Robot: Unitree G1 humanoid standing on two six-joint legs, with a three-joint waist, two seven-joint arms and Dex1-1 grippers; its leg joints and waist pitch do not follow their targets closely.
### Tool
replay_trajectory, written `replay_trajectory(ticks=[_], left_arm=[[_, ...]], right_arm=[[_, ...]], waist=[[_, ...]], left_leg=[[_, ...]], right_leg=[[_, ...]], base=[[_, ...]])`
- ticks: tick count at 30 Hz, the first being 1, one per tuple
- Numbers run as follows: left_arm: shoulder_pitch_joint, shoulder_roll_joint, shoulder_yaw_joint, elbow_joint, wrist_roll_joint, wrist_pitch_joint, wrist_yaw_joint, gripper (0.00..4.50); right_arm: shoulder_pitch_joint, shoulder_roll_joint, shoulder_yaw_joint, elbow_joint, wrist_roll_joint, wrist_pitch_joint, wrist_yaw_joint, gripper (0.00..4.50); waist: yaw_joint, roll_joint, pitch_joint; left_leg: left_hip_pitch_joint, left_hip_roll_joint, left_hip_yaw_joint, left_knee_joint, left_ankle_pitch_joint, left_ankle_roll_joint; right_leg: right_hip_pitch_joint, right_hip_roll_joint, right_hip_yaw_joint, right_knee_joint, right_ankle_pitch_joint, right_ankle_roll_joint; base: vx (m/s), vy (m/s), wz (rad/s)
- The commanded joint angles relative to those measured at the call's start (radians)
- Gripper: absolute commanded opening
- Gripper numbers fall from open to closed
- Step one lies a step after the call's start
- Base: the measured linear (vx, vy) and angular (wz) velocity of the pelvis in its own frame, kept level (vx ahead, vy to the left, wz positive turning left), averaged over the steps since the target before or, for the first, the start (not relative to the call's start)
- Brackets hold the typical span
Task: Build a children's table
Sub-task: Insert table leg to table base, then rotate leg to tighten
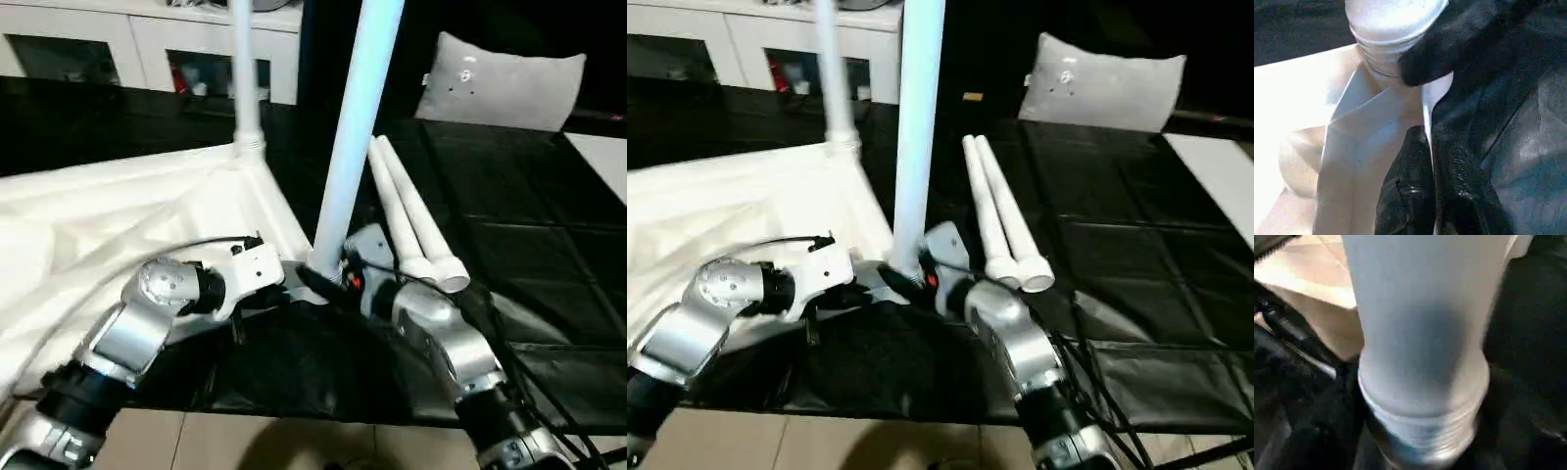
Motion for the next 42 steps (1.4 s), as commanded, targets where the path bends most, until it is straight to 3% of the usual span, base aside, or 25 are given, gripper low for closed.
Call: replay_trajectory(ticks=[1,2,4,6,8,13,18,25,29,36,42], left_arm=[[-0.022,0.022,0.01,0.014,0.0,-0.036,-0.018,0.0],[-0.028,0.024,0.008,0.042,-0.015,-0.067,-0.035,0.0],[-0.039,0.023,0.005,0.082,-0.035,-0.111,-0.064,0.0],[-0.046,0.02,0.002,0.106,-0.047,-0.131,-0.088,0.0],[-0.054,0.022,-0.006,0.126,-0.05,-0.152,-0.114,0.0],[-0.074,0.029,-0.029,0.18,-0.065,-0.205,-0.195,0.0],[-0.076,0.037,-0.048,0.192,-0.082,-0.249,-0.254,0.0],[-0.071,0.055,-0.069,0.176,-0.08,-0.286,-0.33,0.0],[-0.071,0.06,-0.078,0.169,-0.081,-0.293,-0.343,0.0],[-0.078,0.061,-0.078,0.169,-0.078,-0.298,-0.348,0.0],[-0.08,0.064,-0.076,0.178,-0.072,-0.306,-0.351,0.0]], right_arm=[[0.032,-0.038,-0.017,0.002,-0.019,-0.001,0.014,3.88],[0.042,-0.047,-0.018,-0.009,-0.02,-0.024,0.02,3.94],[0.058,-0.06,-0.023,-0.024,-0.008,-0.069,0.051,4.07],[0.07,-0.077,-0.023,-0.042,0.001,-0.087,0.081,4.36],[0.082,-0.093,-0.025,-0.063,0.016,-0.091,0.117,4.46],[0.103,-0.163,-0.037,-0.154,0.1,-0.039,0.262,4.46],[0.071,-0.18,-0.018,-0.145,0.087,-0.049,0.293,4.46],[0.015,-0.182,0.034,-0.113,0.088,0.004,0.391,4.46],[-0.007,-0.173,0.037,-0.084,0.093,0.011,0.412,4.15],[-0.017,-0.172,0.038,-0.084,0.111,0.034,0.449,3.65],[-0.013,-0.172,0.037,-0.081,0.11,0.041,0.472,3.21]], waist=[[0.004,0.029,-0.065],[0.006,0.033,-0.066],[0.008,0.028,-0.066],[0.011,0.032,-0.063],[0.011,0.029,-0.063],[0.014,0.032,-0.061],[0.019,0.035,-0.063],[0.032,0.027,-0.065],[0.036,0.028,-0.064],[0.036,0.021,-0.067],[0.037,0.023,-0.068]], left_leg=[[-0.009,0.012,0.011,-0.053,-0.104,0.01],[-0.009,0.01,0.011,-0.053,-0.096,0.01],[-0.009,0.008,0.013,-0.051,-0.11,0.011],[-0.008,0.009,0.012,-0.052,-0.122,0.011],[-0.007,0.008,0.012,-0.052,-0.144,0.013],[-0.006,0.013,0.011,-0.05,-0.162,0.029],[-0.004,0.012,0.01,-0.048,-0.143,0.023],[-0.003,0.014,0.013,-0.047,-0.105,0.035],[-0.002,0.014,0.013,-0.048,-0.118,0.022],[-0.004,0.013,0.013,-0.045,-0.094,0.026],[-0.003,0.013,0.013,-0.044,-0.085,0.029]], right_leg=[[0.062,-0.07,0.042,-0.055,-0.01,-0.205],[0.064,-0.07,0.042,-0.054,0.009,-0.211],[0.066,-0.07,0.042,-0.056,-0.009,-0.213],[0.066,-0.071,0.043,-0.058,-0.033,-0.211],[0.066,-0.07,0.042,-0.063,-0.072,-0.206],[0.064,-0.073,0.042,-0.062,-0.111,-0.208],[0.064,-0.074,0.041,-0.059,-0.097,-0.22],[0.066,-0.074,0.04,-0.05,-0.029,-0.233],[0.066,-0.077,0.04,-0.051,-0.072,-0.226],[0.069,-0.077,0.04,-0.048,-0.059,-0.22],[0.069,-0.077,0.039,-0.046,-0.046,-0.223]], base=[[0.0,0.0,0.0],[0.0,0.0,0.0],[0.0,0.0,0.0],[0.0,0.0,0.0],[0.0,0.0,0.0],[0.0,0.0,0.0],[0.0,0.0,0.0],[0.0,0.0,0.0],[0.0,0.0,0.0],[0.0,0.0,0.0],[0.0,0.0,0.0]])
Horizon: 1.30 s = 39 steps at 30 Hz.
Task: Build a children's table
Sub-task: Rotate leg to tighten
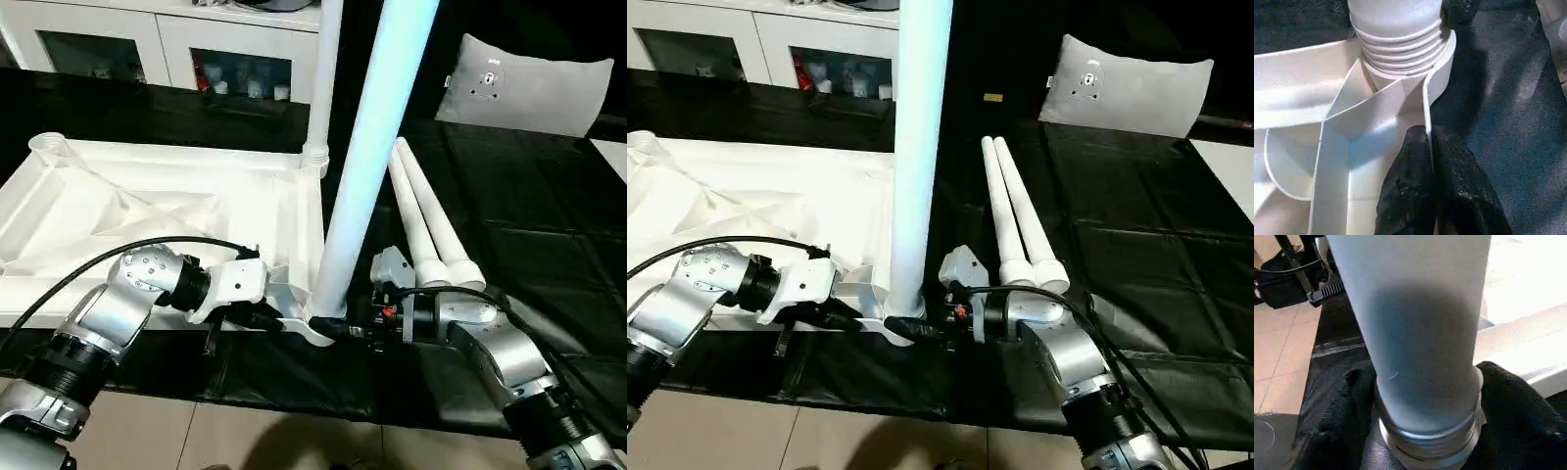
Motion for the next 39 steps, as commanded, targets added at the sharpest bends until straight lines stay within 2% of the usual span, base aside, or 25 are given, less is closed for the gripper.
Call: replay_trajectory(ticks=[1,6,7,8,9,11,12,13,14,15,16,18,20,21,22,23,25,28,30,31,32,34,35,36,39], left_arm=[[-0.01,0.003,-0.041,-0.015,0.021,-0.023,-0.037,0.0],[-0.006,0.003,-0.035,-0.016,0.018,-0.004,-0.029,0.0],[-0.003,-0.003,-0.03,-0.02,0.02,0.01,-0.012,0.0],[-0.002,-0.005,-0.029,-0.025,0.024,0.019,-0.002,0.0],[0.0,-0.006,-0.028,-0.03,0.026,0.028,0.006,0.0],[0.003,-0.025,-0.018,-0.053,0.045,0.103,0.071,0.0],[0.002,-0.035,-0.014,-0.061,0.051,0.139,0.096,0.0],[-0.001,-0.069,0.002,-0.08,0.043,0.217,0.145,0.0],[-0.007,-0.111,0.019,-0.104,0.028,0.299,0.196,0.0],[-0.007,-0.111,0.019,-0.104,0.028,0.299,0.196,0.0],[-0.019,-0.159,0.036,-0.124,0.021,0.374,0.256,0.0],[-0.042,-0.227,0.055,-0.135,0.029,0.457,0.347,0.0],[-0.056,-0.265,0.062,-0.142,0.04,0.5,0.397,0.0],[-0.07,-0.302,0.072,-0.142,0.056,0.536,0.451,0.0],[-0.088,-0.345,0.088,-0.141,0.073,0.576,0.516,0.0],[-0.099,-0.374,0.1,-0.143,0.083,0.604,0.555,0.0],[-0.109,-0.403,0.114,-0.152,0.089,0.644,0.593,0.0],[-0.121,-0.408,0.106,-0.158,0.125,0.664,0.636,0.0],[-0.123,-0.396,0.096,-0.156,0.131,0.646,0.633,0.0],[-0.122,-0.387,0.088,-0.157,0.131,0.635,0.628,0.0],[-0.12,-0.379,0.083,-0.154,0.137,0.621,0.627,0.0],[-0.114,-0.368,0.077,-0.152,0.141,0.606,0.622,0.0],[-0.105,-0.356,0.073,-0.154,0.135,0.595,0.605,0.0],[-0.103,-0.351,0.071,-0.156,0.132,0.593,0.602,0.0],[-0.089,-0.33,0.067,-0.153,0.121,0.561,0.573,0.0]], right_arm=[[-0.003,-0.006,0.004,-0.005,0.003,0.01,0.017,3.09],[0.012,0.0,0.014,-0.014,-0.004,0.019,0.005,2.78],[0.02,0.005,0.012,-0.023,0.002,0.04,-0.006,2.76],[0.025,0.01,0.011,-0.027,0.003,0.048,-0.013,2.75],[0.028,0.014,0.009,-0.031,0.005,0.054,-0.02,2.75],[0.047,0.042,0.003,-0.047,0.003,0.086,-0.075,2.74],[0.054,0.054,0.002,-0.052,0.003,0.094,-0.095,2.74],[0.061,0.084,-0.003,-0.048,-0.011,0.107,-0.156,2.73],[0.062,0.123,-0.012,-0.033,-0.028,0.124,-0.233,2.73],[0.062,0.123,-0.012,-0.033,-0.028,0.124,-0.233,2.72],[0.058,0.166,-0.027,-0.013,-0.043,0.139,-0.316,2.72],[0.039,0.228,-0.055,0.031,-0.058,0.15,-0.427,2.72],[0.02,0.262,-0.069,0.073,-0.089,0.121,-0.509,2.72],[-0.001,0.292,-0.092,0.111,-0.101,0.119,-0.581,2.72],[-0.022,0.324,-0.121,0.152,-0.106,0.116,-0.66,2.72],[-0.035,0.343,-0.137,0.175,-0.104,0.121,-0.699,2.72],[-0.045,0.366,-0.153,0.194,-0.103,0.127,-0.734,2.72],[-0.059,0.397,-0.17,0.218,-0.12,0.131,-0.778,2.72],[-0.065,0.403,-0.175,0.231,-0.126,0.112,-0.786,2.72],[-0.068,0.408,-0.184,0.242,-0.121,0.093,-0.79,3.07],[-0.069,0.406,-0.188,0.244,-0.122,0.081,-0.79,3.28],[-0.07,0.401,-0.191,0.244,-0.123,0.067,-0.785,3.28],[-0.064,0.39,-0.192,0.228,-0.118,0.049,-0.765,3.51],[-0.062,0.387,-0.193,0.222,-0.118,0.044,-0.761,3.62],[-0.044,0.356,-0.184,0.179,-0.115,0.033,-0.714,3.8]], waist=[[-0.001,0.016,-0.071],[-0.001,0.016,-0.071],[0.0,0.022,-0.068],[-0.002,0.02,-0.068],[0.0,0.027,-0.068],[-0.002,0.024,-0.066],[-0.003,0.024,-0.063],[-0.003,0.023,-0.056],[-0.006,0.023,-0.055],[-0.005,0.024,-0.053],[-0.007,0.024,-0.05],[-0.014,0.022,-0.049],[-0.02,0.023,-0.051],[-0.025,0.023,-0.052],[-0.034,0.024,-0.053],[-0.034,0.021,-0.055],[-0.033,0.021,-0.056],[-0.029,0.023,-0.064],[-0.03,0.026,-0.068],[-0.03,0.027,-0.068],[-0.031,0.027,-0.069],[-0.031,0.029,-0.07],[-0.03,0.033,-0.071],[-0.03,0.03,-0.069],[-0.029,0.031,-0.067]], left_leg=[[-0.005,0.011,0.013,-0.053,-0.085,0.029],[-0.006,0.011,0.013,-0.052,-0.085,0.027],[-0.006,0.01,0.012,-0.053,-0.087,0.025],[-0.005,0.01,0.013,-0.053,-0.09,0.025],[-0.005,0.011,0.011,-0.054,-0.097,0.02],[-0.003,0.012,0.012,-0.056,-0.11,0.012],[-0.001,0.013,0.012,-0.057,-0.129,0.005],[0.001,0.011,0.011,-0.06,-0.169,-0.003],[0.003,0.012,0.012,-0.061,-0.186,-0.012],[0.006,0.009,0.01,-0.059,-0.215,-0.021],[0.001,0.008,0.005,-0.062,-0.232,-0.027],[0.002,0.007,0.002,-0.062,-0.246,-0.031],[-0.001,0.005,-0.001,-0.061,-0.245,-0.032],[-0.005,0.003,-0.003,-0.061,-0.24,-0.025],[-0.003,0.003,0.001,-0.057,-0.233,-0.023],[-0.001,0.003,0.002,-0.054,-0.233,-0.02],[-0.006,0.0,0.003,-0.052,-0.213,-0.013],[-0.014,0.0,0.003,-0.051,-0.139,0.003],[-0.016,0.0,0.003,-0.049,-0.107,0.008],[-0.017,0.001,0.004,-0.049,-0.097,0.013],[-0.017,0.001,0.005,-0.049,-0.095,0.014],[-0.017,0.002,0.005,-0.049,-0.097,0.017],[-0.017,0.003,0.005,-0.049,-0.093,0.016],[-0.018,0.004,0.006,-0.048,-0.095,0.018],[-0.017,0.004,0.006,-0.049,-0.118,0.018]], right_leg=[[0.067,-0.075,0.04,-0.055,-0.049,-0.221],[0.067,-0.076,0.039,-0.055,-0.055,-0.219],[0.066,-0.075,0.04,-0.055,-0.056,-0.219],[0.066,-0.074,0.039,-0.056,-0.058,-0.218],[0.065,-0.076,0.039,-0.056,-0.066,-0.218],[0.064,-0.074,0.039,-0.057,-0.074,-0.217],[0.061,-0.075,0.039,-0.061,-0.105,-0.216],[0.059,-0.075,0.038,-0.071,-0.192,-0.202],[0.058,-0.076,0.039,-0.072,-0.23,-0.198],[0.053,-0.077,0.038,-0.08,-0.31,-0.181],[0.054,-0.079,0.038,-0.085,-0.372,-0.157],[0.049,-0.078,0.037,-0.089,-0.416,-0.14],[0.049,-0.079,0.035,-0.09,-0.425,-0.13],[0.051,-0.078,0.036,-0.091,-0.414,-0.126],[0.046,-0.076,0.038,-0.09,-0.381,-0.138],[0.045,-0.074,0.037,-0.09,-0.377,-0.14],[0.049,-0.073,0.038,-0.089,-0.354,-0.137],[0.059,-0.071,0.04,-0.075,-0.186,-0.163],[0.063,-0.07,0.039,-0.067,-0.112,-0.18],[0.064,-0.071,0.039,-0.065,-0.074,-0.19],[0.064,-0.071,0.039,-0.064,-0.062,-0.195],[0.065,-0.071,0.038,-0.062,-0.046,-0.206],[0.065,-0.072,0.038,-0.06,-0.037,-0.208],[0.064,-0.071,0.037,-0.061,-0.031,-0.209],[0.065,-0.072,0.038,-0.066,-0.068,-0.207]], base=[[0.0,0.0,0.0],[0.0,0.0,0.0],[0.0,0.0,0.0],[0.0,0.0,0.0],[0.0,0.0,0.0],[0.0,0.0,0.0],[0.0,0.0,0.0],[0.0,0.0,0.0],[0.0,0.0,0.0],[0.0,0.0,0.0],[0.0,0.0,0.0],[0.0,0.0,0.0],[0.0,0.0,0.0],[0.0,0.0,0.0],[0.0,0.0,0.0],[0.0,0.0,0.0],[0.0,0.0,0.0],[0.0,0.0,0.0],[0.0,0.0,0.0],[0.0,0.0,0.0],[0.0,0.0,0.0],[0.0,0.0,0.0],[0.0,0.0,0.0],[0.0,0.0,0.0],[0.0,0.0,0.0]])
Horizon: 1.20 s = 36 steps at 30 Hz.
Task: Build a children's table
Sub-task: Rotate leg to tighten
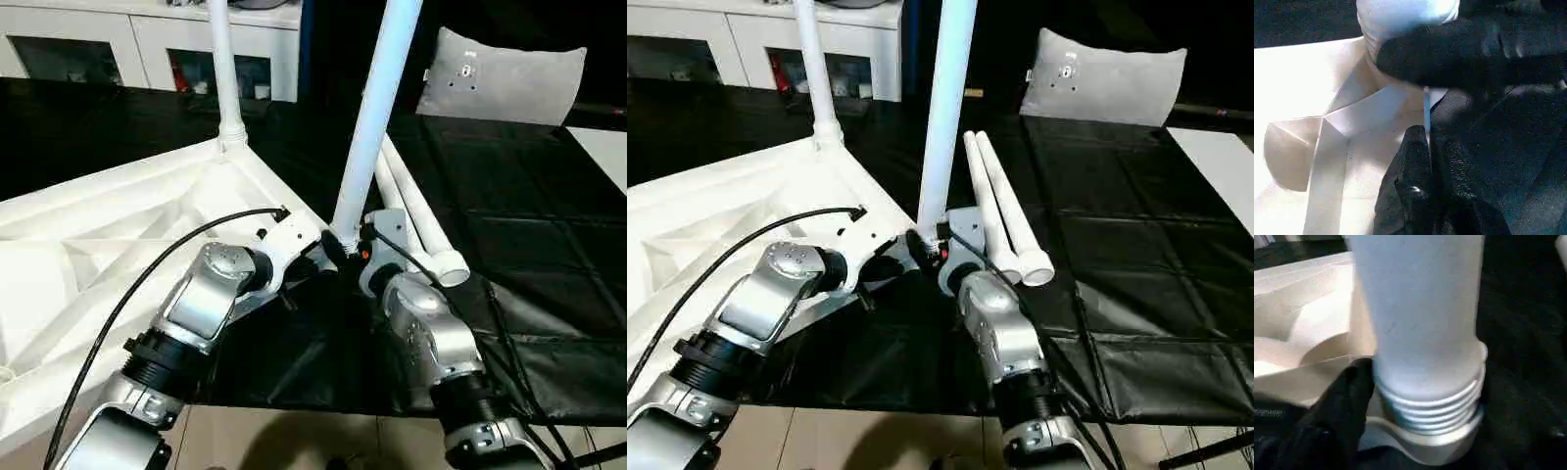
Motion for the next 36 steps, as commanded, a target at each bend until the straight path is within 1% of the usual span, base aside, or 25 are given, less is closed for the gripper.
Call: replay_trajectory(ticks=[1,2,5,6,7,9,10,12,14,15,16,18,19,21,22,23,24,25,26,27,28,30,33,35,36], left_arm=[[-0.02,0.015,0.008,-0.059,-0.006,-0.069,-0.023,0.0],[-0.009,0.032,0.004,-0.053,-0.008,-0.095,-0.044,0.0],[0.006,0.063,-0.008,-0.04,-0.02,-0.147,-0.089,0.0],[0.02,0.097,-0.024,-0.03,-0.038,-0.201,-0.15,0.0],[0.029,0.119,-0.035,-0.025,-0.047,-0.226,-0.189,0.0],[0.034,0.153,-0.053,-0.011,-0.049,-0.277,-0.241,0.0],[0.033,0.178,-0.066,0.005,-0.05,-0.321,-0.285,0.0],[0.03,0.201,-0.076,0.021,-0.06,-0.36,-0.347,0.0],[0.024,0.226,-0.091,0.034,-0.069,-0.399,-0.413,0.0],[0.024,0.226,-0.091,0.034,-0.069,-0.399,-0.413,0.0],[0.021,0.241,-0.1,0.043,-0.071,-0.425,-0.446,0.0],[0.015,0.262,-0.112,0.058,-0.076,-0.468,-0.489,0.0],[0.012,0.27,-0.116,0.066,-0.082,-0.489,-0.512,0.0],[0.006,0.282,-0.13,0.075,-0.081,-0.524,-0.547,0.0],[0.003,0.284,-0.134,0.078,-0.079,-0.534,-0.555,0.0],[0.002,0.284,-0.135,0.079,-0.079,-0.536,-0.557,0.0],[0.0,0.286,-0.137,0.085,-0.075,-0.548,-0.568,0.0],[-0.002,0.286,-0.137,0.087,-0.075,-0.553,-0.573,0.0],[-0.005,0.286,-0.137,0.093,-0.075,-0.565,-0.584,0.0],[-0.007,0.287,-0.138,0.095,-0.074,-0.573,-0.591,0.0],[-0.008,0.29,-0.14,0.097,-0.073,-0.578,-0.598,0.0],[-0.011,0.293,-0.143,0.105,-0.076,-0.592,-0.605,0.0],[-0.014,0.297,-0.147,0.113,-0.08,-0.613,-0.618,0.0],[-0.014,0.299,-0.148,0.115,-0.08,-0.624,-0.629,0.0],[-0.015,0.298,-0.146,0.119,-0.078,-0.629,-0.633,0.0]], right_arm=[[0.034,-0.021,0.026,-0.022,0.005,0.02,0.056,3.94],[0.049,-0.047,0.03,-0.057,0.008,0.016,0.092,4.13],[0.068,-0.095,0.043,-0.105,0.009,-0.007,0.157,4.25],[0.086,-0.142,0.057,-0.146,0.023,-0.02,0.238,4.38],[0.096,-0.174,0.068,-0.172,0.034,-0.02,0.296,4.46],[0.11,-0.226,0.091,-0.205,0.05,-0.019,0.39,4.46],[0.113,-0.264,0.103,-0.217,0.06,-0.019,0.454,4.46],[0.105,-0.298,0.106,-0.216,0.07,-0.018,0.511,4.46],[0.087,-0.337,0.118,-0.205,0.066,-0.024,0.576,4.46],[0.087,-0.337,0.118,-0.205,0.066,-0.024,0.576,4.46],[0.078,-0.358,0.129,-0.203,0.064,-0.026,0.608,4.46],[0.066,-0.385,0.149,-0.201,0.064,-0.026,0.66,4.46],[0.061,-0.398,0.161,-0.199,0.063,-0.033,0.688,4.46],[0.051,-0.416,0.181,-0.188,0.065,-0.041,0.745,4.46],[0.046,-0.419,0.187,-0.178,0.063,-0.046,0.761,4.19],[0.044,-0.419,0.188,-0.174,0.062,-0.048,0.764,4.12],[0.039,-0.418,0.191,-0.168,0.06,-0.053,0.779,4.12],[0.038,-0.418,0.191,-0.167,0.062,-0.052,0.787,3.94],[0.036,-0.419,0.193,-0.168,0.068,-0.047,0.807,3.94],[0.035,-0.42,0.195,-0.169,0.071,-0.047,0.817,3.81],[0.034,-0.419,0.196,-0.168,0.07,-0.051,0.821,3.72],[0.031,-0.418,0.197,-0.165,0.074,-0.051,0.825,3.61],[0.027,-0.417,0.202,-0.157,0.077,-0.059,0.837,3.28],[0.025,-0.412,0.203,-0.152,0.076,-0.064,0.847,3.15],[0.024,-0.408,0.203,-0.151,0.076,-0.065,0.853,3.15]], waist=[[0.005,0.022,-0.071],[0.008,0.021,-0.072],[0.008,0.022,-0.072],[0.009,0.022,-0.072],[0.012,0.021,-0.073],[0.013,0.021,-0.07],[0.016,0.025,-0.069],[0.021,0.023,-0.066],[0.028,0.023,-0.067],[0.03,0.024,-0.067],[0.034,0.024,-0.067],[0.035,0.024,-0.07],[0.033,0.019,-0.071],[0.034,0.02,-0.071],[0.035,0.015,-0.072],[0.036,0.017,-0.072],[0.035,0.012,-0.073],[0.036,0.014,-0.074],[0.036,0.015,-0.073],[0.036,0.015,-0.074],[0.036,0.011,-0.075],[0.038,0.013,-0.074],[0.038,0.01,-0.076],[0.039,0.013,-0.076],[0.04,0.011,-0.077]], left_leg=[[-0.007,0.005,0.009,-0.06,-0.115,0.019],[-0.008,0.005,0.009,-0.059,-0.111,0.022],[-0.008,0.007,0.01,-0.059,-0.099,0.029],[-0.007,0.006,0.009,-0.059,-0.103,0.03],[-0.008,0.006,0.008,-0.058,-0.107,0.035],[-0.007,0.008,0.009,-0.059,-0.117,0.042],[-0.003,0.01,0.01,-0.06,-0.133,0.048],[-0.001,0.01,0.012,-0.06,-0.153,0.046],[0.003,0.012,0.013,-0.061,-0.155,0.039],[0.003,0.012,0.012,-0.061,-0.157,0.038],[0.003,0.013,0.013,-0.061,-0.152,0.03],[0.001,0.012,0.011,-0.061,-0.138,0.032],[0.0,0.012,0.012,-0.06,-0.132,0.034],[-0.001,0.01,0.012,-0.059,-0.128,0.037],[-0.002,0.012,0.013,-0.058,-0.123,0.041],[-0.002,0.011,0.013,-0.057,-0.117,0.041],[-0.003,0.012,0.014,-0.057,-0.109,0.042],[-0.003,0.012,0.013,-0.057,-0.105,0.041],[-0.003,0.012,0.013,-0.057,-0.103,0.04],[-0.002,0.012,0.013,-0.057,-0.104,0.042],[-0.001,0.013,0.013,-0.057,-0.106,0.042],[-0.001,0.012,0.013,-0.057,-0.105,0.04],[-0.002,0.012,0.014,-0.056,-0.096,0.042],[-0.001,0.012,0.013,-0.056,-0.097,0.039],[-0.001,0.012,0.014,-0.056,-0.095,0.038]], right_leg=[[0.073,-0.074,0.039,-0.065,-0.081,-0.206],[0.076,-0.075,0.04,-0.066,-0.082,-0.203],[0.074,-0.074,0.04,-0.063,-0.057,-0.209],[0.074,-0.075,0.039,-0.064,-0.065,-0.21],[0.077,-0.075,0.039,-0.066,-0.07,-0.207],[0.076,-0.075,0.04,-0.065,-0.082,-0.205],[0.07,-0.074,0.039,-0.068,-0.101,-0.209],[0.068,-0.075,0.04,-0.072,-0.146,-0.205],[0.064,-0.077,0.04,-0.073,-0.171,-0.205],[0.064,-0.077,0.04,-0.073,-0.178,-0.205],[0.063,-0.078,0.04,-0.07,-0.168,-0.206],[0.067,-0.077,0.038,-0.066,-0.138,-0.208],[0.069,-0.077,0.038,-0.064,-0.123,-0.211],[0.07,-0.078,0.038,-0.064,-0.124,-0.212],[0.072,-0.081,0.04,-0.064,-0.125,-0.211],[0.071,-0.081,0.04,-0.062,-0.12,-0.213],[0.071,-0.08,0.038,-0.062,-0.115,-0.215],[0.072,-0.081,0.038,-0.06,-0.112,-0.217],[0.071,-0.08,0.038,-0.06,-0.111,-0.219],[0.072,-0.08,0.037,-0.06,-0.111,-0.219],[0.072,-0.08,0.037,-0.06,-0.116,-0.217],[0.071,-0.081,0.038,-0.06,-0.124,-0.214],[0.072,-0.081,0.038,-0.059,-0.12,-0.213],[0.071,-0.081,0.038,-0.059,-0.124,-0.213],[0.071,-0.081,0.038,-0.058,-0.121,-0.213]], base=[[0.0,0.0,0.0],[0.0,0.0,0.0],[0.0,0.0,0.0],[0.0,0.0,0.0],[0.0,0.0,0.0],[0.0,0.0,0.0],[0.0,0.0,0.0],[0.0,0.0,0.0],[0.0,0.0,0.0],[0.0,0.0,0.0],[0.0,0.0,0.0],[0.0,0.0,0.0],[0.0,0.0,0.0],[0.0,0.0,0.0],[0.0,0.0,0.0],[0.0,0.0,0.0],[0.0,0.0,0.0],[0.0,0.0,0.0],[0.0,0.0,0.0],[0.0,0.0,0.0],[0.0,0.0,0.0],[0.0,0.0,0.0],[0.0,0.0,0.0],[0.0,0.0,0.0],[0.0,0.0,0.0]])
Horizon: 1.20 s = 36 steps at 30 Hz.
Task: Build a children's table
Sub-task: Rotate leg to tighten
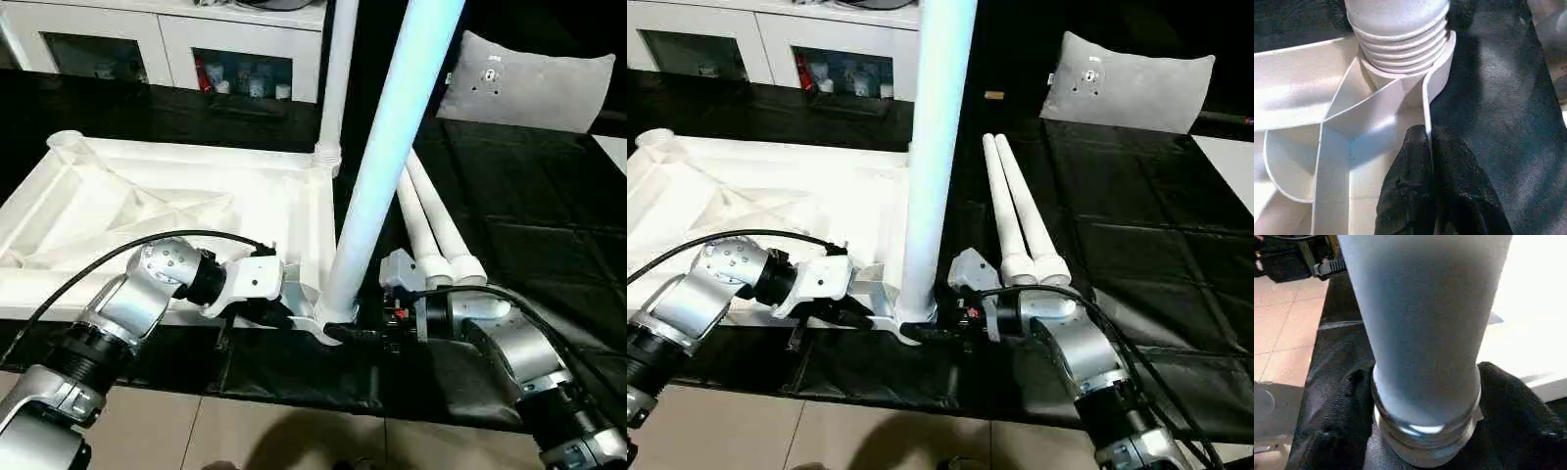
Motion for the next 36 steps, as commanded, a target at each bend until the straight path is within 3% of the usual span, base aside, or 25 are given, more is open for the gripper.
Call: replay_trajectory(ticks=[1,5,7,11,15,18,20,22,24,28,30,32,35,36], left_arm=[[-0.008,-0.001,-0.032,-0.003,0.016,-0.03,-0.042,0.0],[-0.012,-0.002,-0.033,0.006,0.017,-0.036,-0.047,0.0],[-0.012,-0.001,-0.036,0.009,0.017,-0.034,-0.046,0.0],[-0.001,-0.009,-0.026,0.001,0.013,-0.001,-0.025,0.0],[0.008,-0.041,0.009,-0.043,0.015,0.136,0.072,0.0],[-0.007,-0.123,0.064,-0.07,0.028,0.35,0.244,0.0],[-0.009,-0.173,0.094,-0.092,0.023,0.424,0.322,0.0],[-0.012,-0.231,0.127,-0.114,0.026,0.514,0.41,0.0],[-0.009,-0.28,0.141,-0.161,0.04,0.606,0.472,0.0],[-0.004,-0.336,0.151,-0.226,0.089,0.698,0.565,0.0],[-0.004,-0.337,0.147,-0.227,0.099,0.692,0.583,0.0],[-0.003,-0.32,0.141,-0.217,0.102,0.664,0.586,0.0],[-0.001,-0.288,0.13,-0.208,0.104,0.63,0.573,0.0],[0.001,-0.273,0.128,-0.205,0.103,0.615,0.563,0.0]], right_arm=[[-0.012,0.003,0.003,0.001,0.016,-0.019,0.025,2.93],[-0.005,0.004,0.005,-0.007,0.019,-0.01,0.036,2.81],[0.006,0.004,0.011,-0.014,0.022,0.001,0.039,2.74],[0.029,0.03,-0.004,-0.028,0.042,0.044,0.001,2.73],[0.05,0.091,-0.032,-0.049,0.055,0.129,-0.117,2.72],[0.057,0.208,-0.057,-0.017,0.0,0.143,-0.343,2.72],[0.05,0.28,-0.076,0.011,-0.014,0.16,-0.456,2.72],[0.028,0.348,-0.096,0.043,-0.016,0.176,-0.546,2.72],[-0.003,0.402,-0.1,0.073,-0.036,0.185,-0.62,2.72],[-0.062,0.462,-0.091,0.13,-0.105,0.18,-0.731,2.72],[-0.067,0.465,-0.095,0.145,-0.119,0.158,-0.745,2.72],[-0.059,0.461,-0.124,0.14,-0.098,0.146,-0.742,3.28],[-0.048,0.445,-0.147,0.124,-0.079,0.135,-0.731,3.42],[-0.039,0.43,-0.149,0.109,-0.078,0.122,-0.715,3.69]], waist=[[-0.001,0.008,-0.079],[-0.001,0.007,-0.079],[0.0,0.012,-0.079],[0.001,0.01,-0.078],[0.0,0.008,-0.071],[-0.006,0.0,-0.065],[-0.016,0.003,-0.06],[-0.03,0.001,-0.063],[-0.039,0.008,-0.065],[-0.053,0.0,-0.073],[-0.05,0.004,-0.073],[-0.048,0.005,-0.075],[-0.047,0.006,-0.076],[-0.048,0.009,-0.074]], left_leg=[[-0.003,0.011,0.013,-0.059,-0.088,0.035],[-0.003,0.01,0.014,-0.058,-0.082,0.037],[-0.003,0.01,0.013,-0.058,-0.081,0.035],[-0.002,0.011,0.014,-0.059,-0.086,0.037],[0.001,0.011,0.014,-0.062,-0.121,0.014],[0.003,0.007,0.013,-0.062,-0.167,-0.012],[0.0,0.002,0.007,-0.066,-0.199,-0.027],[-0.003,0.001,0.002,-0.066,-0.21,-0.025],[-0.006,-0.001,0.0,-0.065,-0.206,-0.015],[-0.009,-0.002,0.005,-0.056,-0.164,0.005],[-0.011,-0.001,0.007,-0.055,-0.133,0.013],[-0.014,0.001,0.006,-0.058,-0.117,0.022],[-0.013,0.002,0.006,-0.059,-0.104,0.028],[-0.013,0.003,0.007,-0.06,-0.113,0.029]], right_leg=[[0.069,-0.078,0.038,-0.059,-0.11,-0.214],[0.07,-0.077,0.038,-0.058,-0.095,-0.216],[0.069,-0.077,0.038,-0.057,-0.097,-0.217],[0.068,-0.078,0.038,-0.058,-0.102,-0.216],[0.064,-0.078,0.038,-0.066,-0.19,-0.201],[0.055,-0.079,0.038,-0.079,-0.346,-0.157],[0.053,-0.079,0.035,-0.089,-0.449,-0.123],[0.053,-0.079,0.032,-0.093,-0.486,-0.096],[0.056,-0.078,0.032,-0.092,-0.449,-0.103],[0.055,-0.072,0.036,-0.083,-0.33,-0.139],[0.054,-0.069,0.038,-0.079,-0.255,-0.153],[0.061,-0.07,0.035,-0.073,-0.191,-0.168],[0.063,-0.071,0.034,-0.07,-0.144,-0.179],[0.062,-0.071,0.035,-0.071,-0.141,-0.183]], base=[[0.0,0.0,0.0],[0.0,0.0,0.0],[0.0,0.0,0.0],[0.0,0.0,0.0],[0.0,0.0,0.0],[0.0,0.0,0.0],[0.0,0.0,0.0],[0.0,0.0,0.0],[0.0,0.0,0.0],[0.0,0.0,0.0],[0.0,0.0,0.0],[0.0,0.0,0.0],[0.0,0.0,0.0],[0.0,0.0,0.0]])
